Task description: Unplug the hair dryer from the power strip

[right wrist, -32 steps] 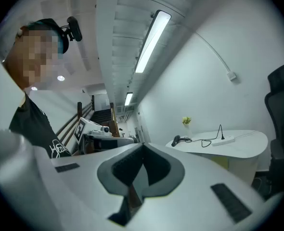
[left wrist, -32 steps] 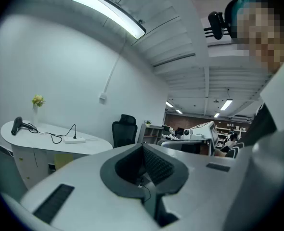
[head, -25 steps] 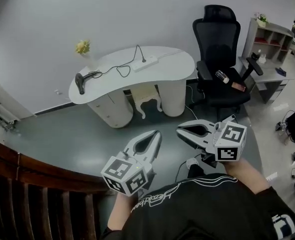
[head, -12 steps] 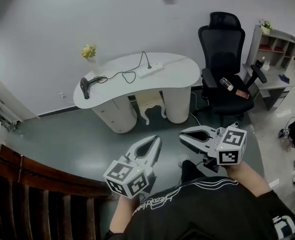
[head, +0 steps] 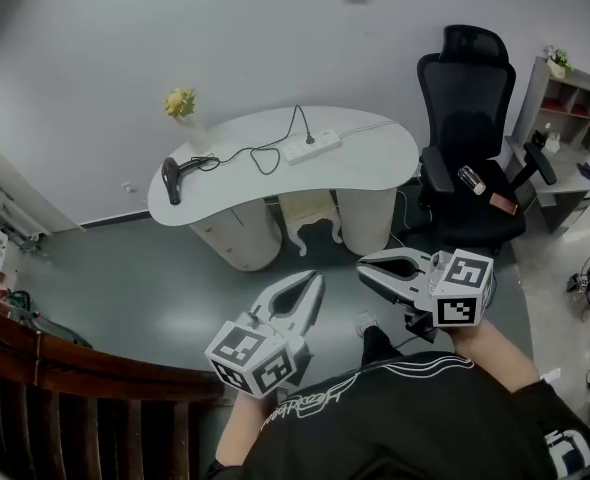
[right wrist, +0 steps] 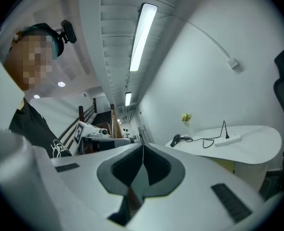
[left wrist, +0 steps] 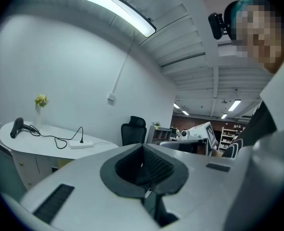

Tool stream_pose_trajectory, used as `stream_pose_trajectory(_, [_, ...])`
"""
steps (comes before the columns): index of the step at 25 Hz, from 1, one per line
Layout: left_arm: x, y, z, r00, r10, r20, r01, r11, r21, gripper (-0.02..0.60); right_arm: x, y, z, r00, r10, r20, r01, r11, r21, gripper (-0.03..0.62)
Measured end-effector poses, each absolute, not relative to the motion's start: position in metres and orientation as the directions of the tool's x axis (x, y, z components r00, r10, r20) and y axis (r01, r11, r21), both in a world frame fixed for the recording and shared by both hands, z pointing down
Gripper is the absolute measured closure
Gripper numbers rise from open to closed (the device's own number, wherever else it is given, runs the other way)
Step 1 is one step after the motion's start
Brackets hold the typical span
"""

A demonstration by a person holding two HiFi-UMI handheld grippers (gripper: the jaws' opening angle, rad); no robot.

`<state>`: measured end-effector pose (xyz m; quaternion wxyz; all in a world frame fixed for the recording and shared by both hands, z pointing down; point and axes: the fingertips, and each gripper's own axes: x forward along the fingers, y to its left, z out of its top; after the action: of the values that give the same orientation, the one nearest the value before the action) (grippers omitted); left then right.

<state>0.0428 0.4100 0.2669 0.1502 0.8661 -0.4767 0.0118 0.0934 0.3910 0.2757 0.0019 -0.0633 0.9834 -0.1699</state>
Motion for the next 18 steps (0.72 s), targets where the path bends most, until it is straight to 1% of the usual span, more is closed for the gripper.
stream_pose_trajectory(4, [0.031,0.348,0.277,0.534,-0.829,0.165,-0.833,-0.484,0.268,0.577,0.085,0.325,0.288,-0.993,-0.117,0.022,-0.117,0.924,-0.364,0.596])
stream_pose_trajectory(13, [0.005,0.19,0.289,0.49,-0.844,0.217,-0.859,-0.425,0.286,0.577,0.062,0.157,0.295,-0.996,-0.088,0.004,-0.082,0.907,-0.413,0.595])
stream_pose_trajectory(18, [-0.001,0.115,0.289,0.481,-0.845,0.233,-0.867,-0.42,0.266,0.577,0.058,0.082,0.293,-0.996,-0.093,-0.014,-0.079,0.905,-0.418,0.595])
